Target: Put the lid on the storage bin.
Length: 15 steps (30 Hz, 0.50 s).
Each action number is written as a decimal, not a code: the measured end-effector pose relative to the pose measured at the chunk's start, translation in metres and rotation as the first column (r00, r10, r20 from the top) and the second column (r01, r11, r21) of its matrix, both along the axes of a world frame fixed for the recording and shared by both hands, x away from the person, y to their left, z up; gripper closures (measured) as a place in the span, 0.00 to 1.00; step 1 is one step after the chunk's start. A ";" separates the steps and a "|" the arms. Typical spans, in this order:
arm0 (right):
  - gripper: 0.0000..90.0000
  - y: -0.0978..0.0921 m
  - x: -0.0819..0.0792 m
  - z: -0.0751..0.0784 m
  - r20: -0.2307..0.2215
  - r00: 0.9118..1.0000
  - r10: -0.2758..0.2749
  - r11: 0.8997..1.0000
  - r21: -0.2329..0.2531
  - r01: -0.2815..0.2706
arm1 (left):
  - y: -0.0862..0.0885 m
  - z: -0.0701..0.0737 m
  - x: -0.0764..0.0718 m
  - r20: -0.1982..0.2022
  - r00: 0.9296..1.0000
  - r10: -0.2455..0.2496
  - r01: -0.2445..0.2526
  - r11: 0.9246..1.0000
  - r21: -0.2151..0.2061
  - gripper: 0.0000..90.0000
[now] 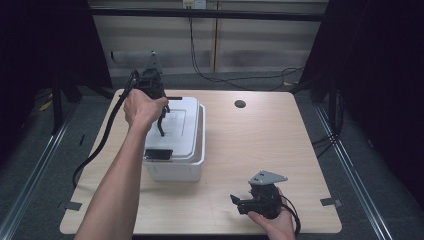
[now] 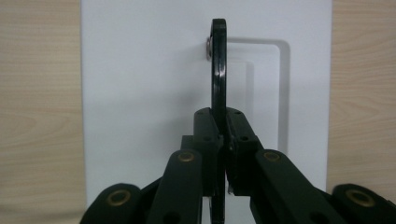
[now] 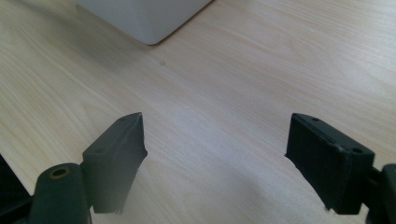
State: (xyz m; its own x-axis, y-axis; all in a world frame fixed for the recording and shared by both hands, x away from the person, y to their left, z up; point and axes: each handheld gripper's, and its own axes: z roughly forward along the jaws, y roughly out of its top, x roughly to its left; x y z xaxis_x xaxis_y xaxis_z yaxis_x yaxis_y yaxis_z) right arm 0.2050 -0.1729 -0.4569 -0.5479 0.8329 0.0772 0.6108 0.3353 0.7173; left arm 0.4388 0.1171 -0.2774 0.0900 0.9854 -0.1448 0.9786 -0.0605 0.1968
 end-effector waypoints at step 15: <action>0.21 -0.001 0.000 0.000 0.002 1.000 0.000 1.000 0.000 0.000 | -0.011 -0.009 0.003 0.005 0.999 0.031 -0.031 0.999 -0.018 0.94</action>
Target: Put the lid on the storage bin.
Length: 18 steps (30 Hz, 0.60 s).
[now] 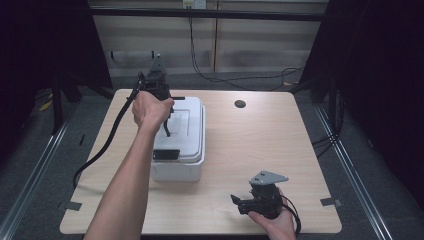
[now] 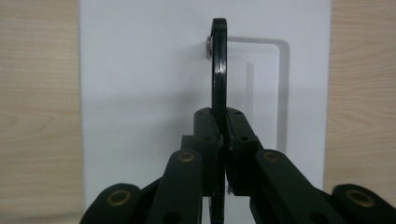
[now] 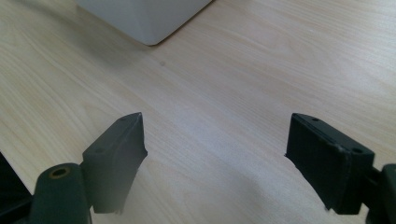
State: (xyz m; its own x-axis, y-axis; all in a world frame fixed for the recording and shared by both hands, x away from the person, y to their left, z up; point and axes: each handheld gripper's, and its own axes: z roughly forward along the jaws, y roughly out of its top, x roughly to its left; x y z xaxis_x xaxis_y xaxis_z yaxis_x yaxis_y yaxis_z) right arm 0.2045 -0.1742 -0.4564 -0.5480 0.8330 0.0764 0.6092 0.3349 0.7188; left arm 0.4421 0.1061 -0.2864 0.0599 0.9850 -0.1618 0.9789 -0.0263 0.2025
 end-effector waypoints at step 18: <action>0.21 0.001 0.001 -0.001 0.001 1.000 0.004 1.000 -0.002 -0.004 | -0.009 -0.001 -0.002 -0.003 1.000 0.001 -0.001 1.000 0.011 0.94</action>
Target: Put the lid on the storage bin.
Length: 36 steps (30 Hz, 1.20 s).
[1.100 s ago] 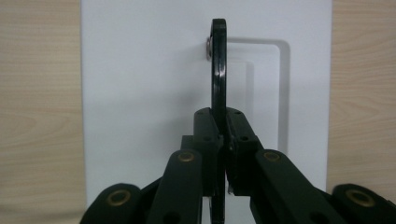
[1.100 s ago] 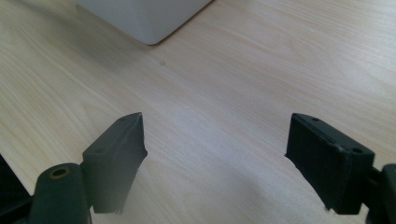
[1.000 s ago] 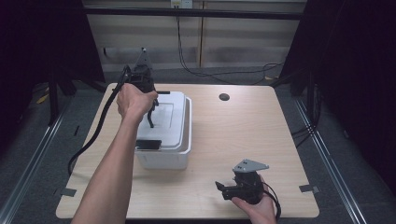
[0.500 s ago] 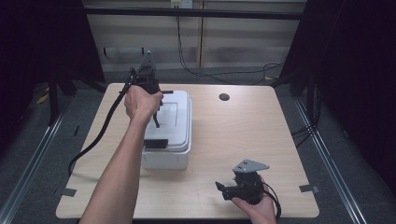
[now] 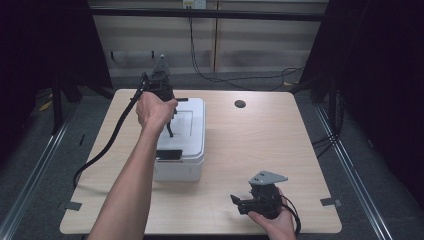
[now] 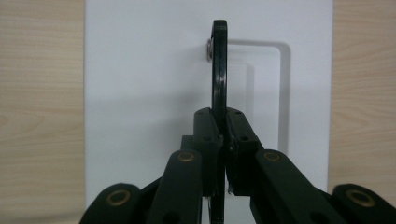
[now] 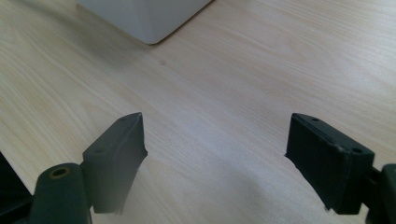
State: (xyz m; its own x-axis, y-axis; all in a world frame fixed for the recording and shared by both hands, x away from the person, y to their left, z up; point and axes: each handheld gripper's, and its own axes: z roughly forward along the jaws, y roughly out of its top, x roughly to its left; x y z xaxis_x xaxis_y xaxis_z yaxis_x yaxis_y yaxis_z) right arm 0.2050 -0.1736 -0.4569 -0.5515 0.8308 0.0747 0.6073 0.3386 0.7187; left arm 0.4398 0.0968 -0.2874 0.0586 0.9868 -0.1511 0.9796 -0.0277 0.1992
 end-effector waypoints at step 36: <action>0.21 0.000 0.000 0.000 -0.010 1.000 -0.003 1.000 -0.004 0.003 | 0.000 -0.004 -0.006 -0.008 1.000 -0.023 0.022 1.000 -0.013 0.94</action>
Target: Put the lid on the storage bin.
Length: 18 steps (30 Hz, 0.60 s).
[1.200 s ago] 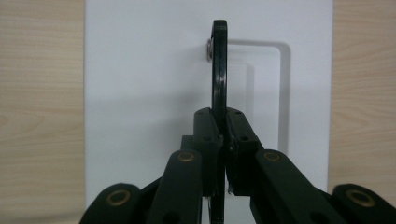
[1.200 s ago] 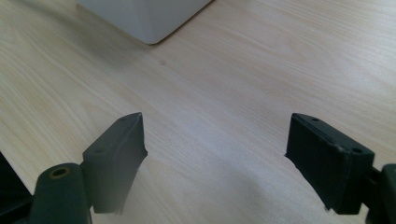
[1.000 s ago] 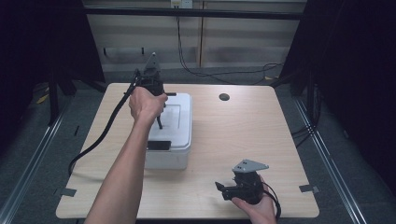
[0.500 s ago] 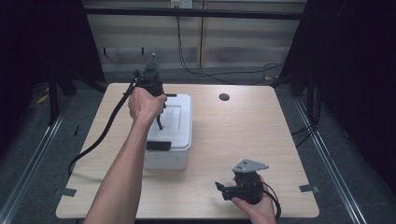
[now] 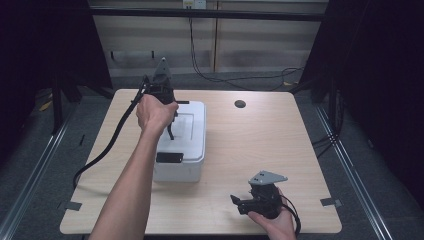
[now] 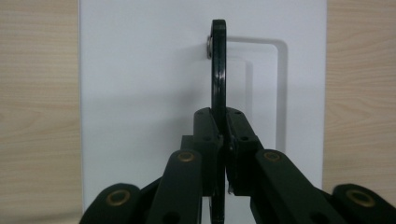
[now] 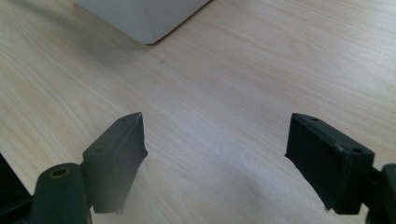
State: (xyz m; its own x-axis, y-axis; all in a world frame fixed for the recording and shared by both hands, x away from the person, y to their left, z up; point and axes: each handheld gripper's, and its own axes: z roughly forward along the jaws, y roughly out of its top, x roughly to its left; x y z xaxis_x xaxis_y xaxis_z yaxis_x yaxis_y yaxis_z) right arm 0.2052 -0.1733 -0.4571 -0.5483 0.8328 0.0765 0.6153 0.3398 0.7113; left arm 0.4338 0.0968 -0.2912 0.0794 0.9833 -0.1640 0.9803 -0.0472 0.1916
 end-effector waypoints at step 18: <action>0.21 0.000 0.000 0.000 0.003 1.000 0.002 1.000 -0.002 -0.002 | 0.001 -0.005 0.002 -0.013 1.000 -0.012 0.012 1.000 -0.008 0.94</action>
